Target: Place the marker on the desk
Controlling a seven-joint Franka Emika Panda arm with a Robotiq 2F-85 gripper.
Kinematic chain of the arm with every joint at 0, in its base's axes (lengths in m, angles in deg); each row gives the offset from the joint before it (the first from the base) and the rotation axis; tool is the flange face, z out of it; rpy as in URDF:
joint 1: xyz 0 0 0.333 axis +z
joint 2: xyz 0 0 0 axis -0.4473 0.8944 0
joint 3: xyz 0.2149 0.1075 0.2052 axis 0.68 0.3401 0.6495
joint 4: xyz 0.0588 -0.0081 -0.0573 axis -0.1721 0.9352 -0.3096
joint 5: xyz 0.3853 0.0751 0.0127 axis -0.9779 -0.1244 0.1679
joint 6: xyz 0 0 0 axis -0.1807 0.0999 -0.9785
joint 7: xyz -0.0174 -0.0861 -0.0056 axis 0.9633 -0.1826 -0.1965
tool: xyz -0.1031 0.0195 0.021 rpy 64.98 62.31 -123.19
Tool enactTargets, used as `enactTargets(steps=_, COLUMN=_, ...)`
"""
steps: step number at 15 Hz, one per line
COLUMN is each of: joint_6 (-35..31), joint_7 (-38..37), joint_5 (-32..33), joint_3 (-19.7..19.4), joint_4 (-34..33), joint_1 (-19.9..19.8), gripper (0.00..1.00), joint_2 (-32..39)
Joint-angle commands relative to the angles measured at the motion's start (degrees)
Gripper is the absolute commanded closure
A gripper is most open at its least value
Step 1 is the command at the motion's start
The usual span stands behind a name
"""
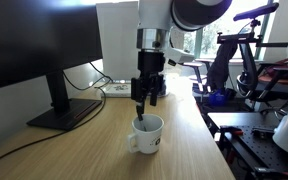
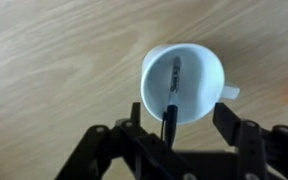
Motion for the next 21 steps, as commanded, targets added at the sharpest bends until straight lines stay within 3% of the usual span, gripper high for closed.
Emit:
enactTargets(steps=1, joint_6=-0.8, joint_7=-14.8, joint_5=5.4, joint_3=-1.2, joint_4=-1.5, joint_1=1.0, gripper=0.51, joint_2=2.1)
enactTargets(steps=3, joint_6=0.4, joint_7=-21.9, joint_5=7.7, joint_3=-1.7, joint_4=-2.0, joint_1=1.5, gripper=0.66, joint_2=2.3)
enactTargets(steps=5, joint_6=1.3, joint_7=-24.3, joint_5=8.3, joint_3=-1.3, joint_4=-2.3, joint_1=1.7, gripper=0.82, joint_2=2.1)
enactTargets(steps=7, joint_6=2.8, joint_7=-24.8, joint_5=7.6, joint_3=-0.9, joint_4=-2.9, joint_1=2.1, gripper=0.86, joint_2=2.7)
enactTargets(steps=9, joint_6=4.2, joint_7=-24.5, joint_5=7.2, joint_3=-0.6, joint_4=-3.2, joint_1=2.5, gripper=0.84, joint_2=3.4)
enactTargets(steps=12, joint_6=4.7, joint_7=-23.6, joint_5=6.6, joint_3=-0.6, joint_4=-3.2, joint_1=2.9, gripper=0.7, joint_2=4.3)
enactTargets(steps=14, joint_6=2.8, joint_7=-23.9, joint_5=6.8, joint_3=-0.7, joint_4=-3.2, joint_1=3.1, gripper=0.71, joint_2=5.2)
enactTargets(steps=15, joint_6=2.2, joint_7=-23.6, joint_5=6.5, joint_3=-0.8, joint_4=-3.4, joint_1=3.1, gripper=0.66, joint_2=5.6)
enactTargets(steps=16, joint_6=1.6, joint_7=-23.5, joint_5=6.4, joint_3=-0.8, joint_4=-3.6, joint_1=3.2, gripper=0.7, joint_2=6.0)
enactTargets(steps=21, joint_6=-1.5, joint_7=-23.0, joint_5=7.2, joint_3=-1.1, joint_4=-4.2, joint_1=3.9, gripper=0.71, joint_2=7.9)
